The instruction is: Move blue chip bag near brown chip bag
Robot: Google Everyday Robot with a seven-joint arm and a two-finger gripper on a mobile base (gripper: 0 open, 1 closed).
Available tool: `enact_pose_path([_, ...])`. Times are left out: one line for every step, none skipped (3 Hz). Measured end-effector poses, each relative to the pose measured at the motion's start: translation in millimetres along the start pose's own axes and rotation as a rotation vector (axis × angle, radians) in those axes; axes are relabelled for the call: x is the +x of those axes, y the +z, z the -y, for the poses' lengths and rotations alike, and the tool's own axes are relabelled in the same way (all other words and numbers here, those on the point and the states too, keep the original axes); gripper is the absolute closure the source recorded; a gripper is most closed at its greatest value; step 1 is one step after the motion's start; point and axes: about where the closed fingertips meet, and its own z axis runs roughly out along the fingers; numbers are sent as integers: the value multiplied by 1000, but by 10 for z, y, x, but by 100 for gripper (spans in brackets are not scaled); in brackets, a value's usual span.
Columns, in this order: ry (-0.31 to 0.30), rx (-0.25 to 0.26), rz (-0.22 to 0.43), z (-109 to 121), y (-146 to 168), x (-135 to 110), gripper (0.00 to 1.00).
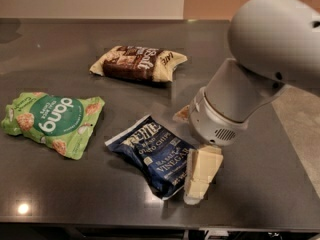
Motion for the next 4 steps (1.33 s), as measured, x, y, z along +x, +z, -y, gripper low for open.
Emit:
enact_pose_path([-16, -23, 5, -88, 66, -68, 0])
enact_pose_path([-7, -19, -17, -102, 91, -73, 18])
enact_pose_path([4, -18, -32, -112, 104, -74, 40])
enact_pose_path([8, -6, -44, -113, 114, -80, 64])
